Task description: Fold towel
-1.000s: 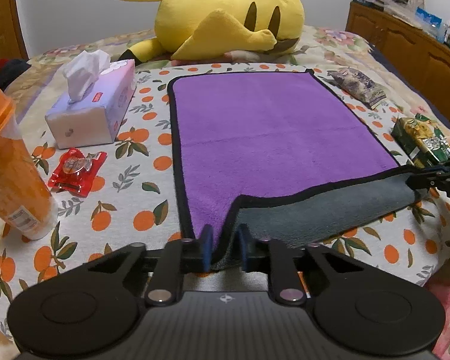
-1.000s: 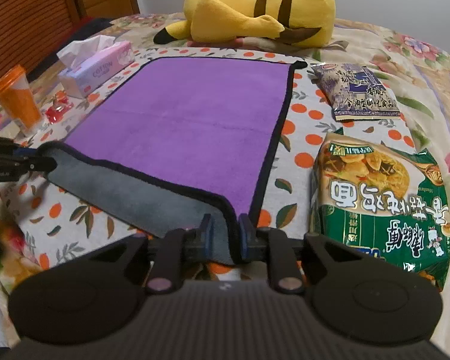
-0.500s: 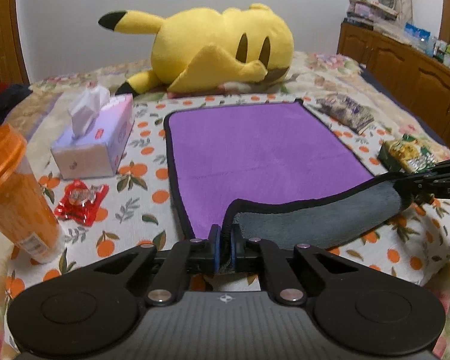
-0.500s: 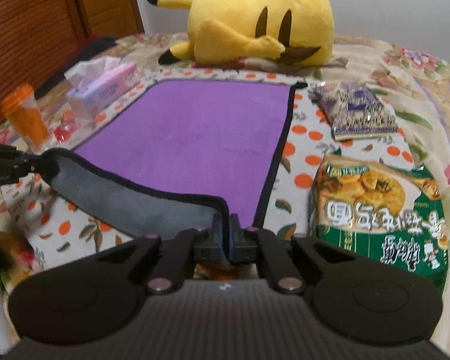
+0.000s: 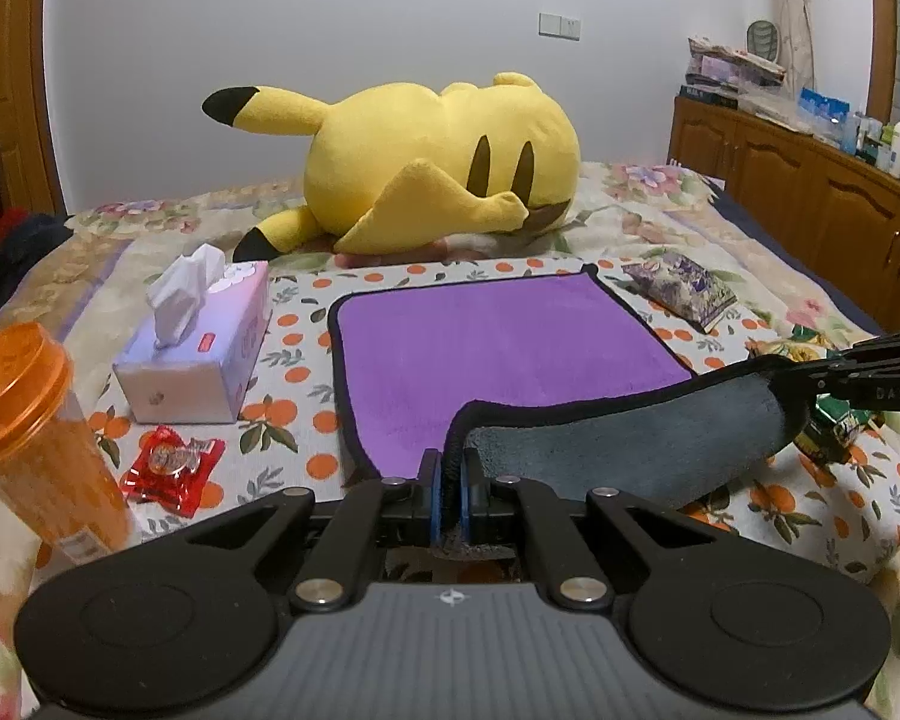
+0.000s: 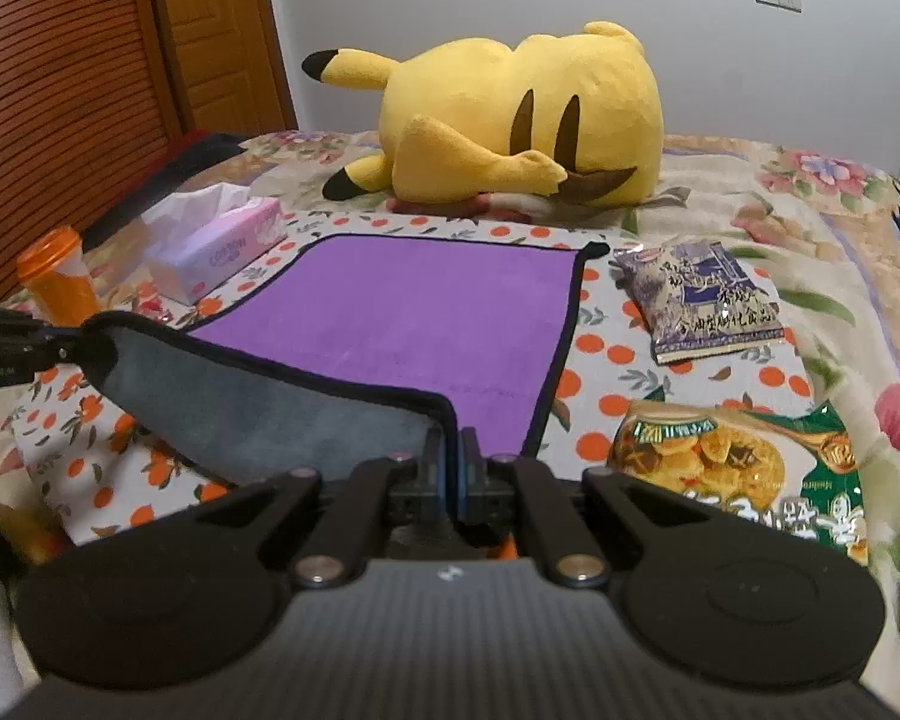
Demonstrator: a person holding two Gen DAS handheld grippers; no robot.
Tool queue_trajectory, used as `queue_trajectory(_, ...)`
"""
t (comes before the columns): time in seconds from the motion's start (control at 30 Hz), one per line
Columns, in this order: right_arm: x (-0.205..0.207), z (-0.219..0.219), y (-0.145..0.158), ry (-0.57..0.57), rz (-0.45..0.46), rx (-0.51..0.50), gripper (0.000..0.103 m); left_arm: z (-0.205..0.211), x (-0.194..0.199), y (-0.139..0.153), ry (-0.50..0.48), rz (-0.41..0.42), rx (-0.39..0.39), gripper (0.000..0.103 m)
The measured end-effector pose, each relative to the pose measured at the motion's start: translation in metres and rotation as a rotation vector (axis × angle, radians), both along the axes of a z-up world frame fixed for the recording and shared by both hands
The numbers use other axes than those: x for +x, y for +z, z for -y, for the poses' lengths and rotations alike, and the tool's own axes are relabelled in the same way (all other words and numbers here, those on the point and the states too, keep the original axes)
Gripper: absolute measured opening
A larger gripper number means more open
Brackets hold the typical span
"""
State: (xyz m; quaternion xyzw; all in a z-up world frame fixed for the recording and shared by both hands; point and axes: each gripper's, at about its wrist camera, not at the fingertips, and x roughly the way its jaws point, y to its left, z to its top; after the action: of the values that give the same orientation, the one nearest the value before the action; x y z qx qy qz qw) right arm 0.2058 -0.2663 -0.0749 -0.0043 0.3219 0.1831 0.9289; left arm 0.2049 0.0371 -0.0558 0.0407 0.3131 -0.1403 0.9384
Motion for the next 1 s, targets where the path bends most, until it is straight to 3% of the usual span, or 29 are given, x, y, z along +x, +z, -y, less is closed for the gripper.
queue_trajectory(0.43, 0.017, -0.001, -0.003, -0.006, 0.047, -0.038, 0.004, 0.004, 0.016, 0.008, -0.010, 0.046, -0.003, 0.006)
queue_trajectory(1.0, 0.049, -0.010, 0.023, 0.024, 0.172, -0.086, 0.004, 0.013, 0.041, 0.026, -0.022, 0.117, 0.016, 0.006)
